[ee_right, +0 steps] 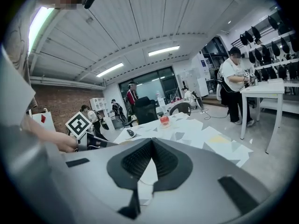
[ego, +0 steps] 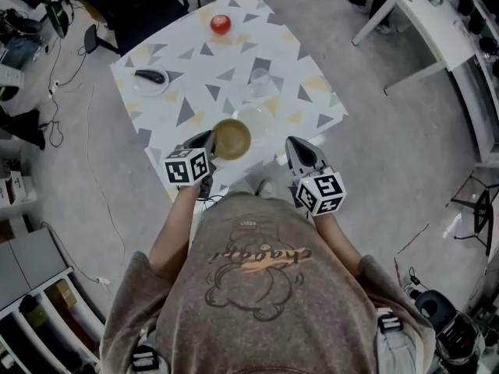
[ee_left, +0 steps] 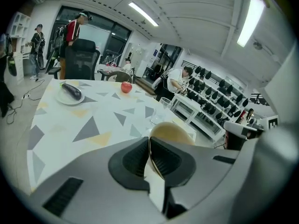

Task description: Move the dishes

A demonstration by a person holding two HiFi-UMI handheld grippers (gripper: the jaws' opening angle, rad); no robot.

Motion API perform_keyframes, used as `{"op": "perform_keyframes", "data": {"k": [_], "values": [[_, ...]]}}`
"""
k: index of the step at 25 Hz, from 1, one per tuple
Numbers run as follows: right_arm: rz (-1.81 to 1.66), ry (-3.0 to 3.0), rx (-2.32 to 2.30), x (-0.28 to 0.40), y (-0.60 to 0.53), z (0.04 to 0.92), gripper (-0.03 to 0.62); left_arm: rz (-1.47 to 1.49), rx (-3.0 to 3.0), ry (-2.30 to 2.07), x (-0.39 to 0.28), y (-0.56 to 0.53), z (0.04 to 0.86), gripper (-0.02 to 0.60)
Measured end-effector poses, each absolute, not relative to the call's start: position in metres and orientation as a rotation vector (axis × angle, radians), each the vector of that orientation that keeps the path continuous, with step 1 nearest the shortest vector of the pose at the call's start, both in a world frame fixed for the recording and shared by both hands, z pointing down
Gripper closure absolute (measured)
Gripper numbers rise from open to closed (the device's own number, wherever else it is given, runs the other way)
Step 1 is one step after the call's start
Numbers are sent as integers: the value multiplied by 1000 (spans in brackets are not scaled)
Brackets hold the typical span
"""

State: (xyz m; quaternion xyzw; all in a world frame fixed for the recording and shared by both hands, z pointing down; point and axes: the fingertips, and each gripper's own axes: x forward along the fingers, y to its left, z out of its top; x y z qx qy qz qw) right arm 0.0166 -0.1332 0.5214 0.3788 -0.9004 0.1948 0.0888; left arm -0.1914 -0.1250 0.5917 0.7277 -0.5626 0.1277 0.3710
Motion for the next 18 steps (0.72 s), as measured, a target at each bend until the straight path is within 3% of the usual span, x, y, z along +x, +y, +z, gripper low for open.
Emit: {"op": "perform_keyframes", "data": {"k": [18], "values": [[590,-2669,1033,-6,-122,533,591,361,1688,-1426,-211,-75,659,552]]}}
